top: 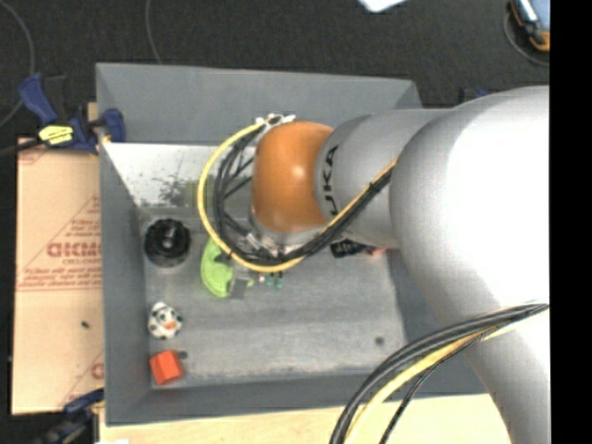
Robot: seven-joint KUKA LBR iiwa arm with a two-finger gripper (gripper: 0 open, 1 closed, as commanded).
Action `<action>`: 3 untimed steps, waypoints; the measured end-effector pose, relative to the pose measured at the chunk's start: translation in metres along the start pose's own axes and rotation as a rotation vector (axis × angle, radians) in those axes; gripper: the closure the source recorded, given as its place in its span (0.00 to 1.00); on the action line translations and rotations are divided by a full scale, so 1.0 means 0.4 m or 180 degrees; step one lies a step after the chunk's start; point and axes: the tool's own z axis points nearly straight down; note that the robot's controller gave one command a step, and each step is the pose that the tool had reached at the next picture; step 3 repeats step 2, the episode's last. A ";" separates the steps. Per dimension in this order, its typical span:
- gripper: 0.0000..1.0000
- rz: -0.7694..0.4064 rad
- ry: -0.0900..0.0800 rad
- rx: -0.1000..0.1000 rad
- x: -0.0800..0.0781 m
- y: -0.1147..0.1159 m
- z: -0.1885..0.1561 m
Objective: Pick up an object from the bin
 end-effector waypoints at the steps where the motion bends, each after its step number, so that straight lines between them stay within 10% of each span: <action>1: 1.00 0.0001 -0.0001 -0.0001 0.000 0.000 -0.001; 3: 1.00 0.0002 0.0001 -0.0001 0.002 -0.001 -0.011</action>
Offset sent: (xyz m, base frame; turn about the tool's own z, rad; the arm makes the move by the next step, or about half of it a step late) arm -0.0001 0.0001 0.0475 0.0000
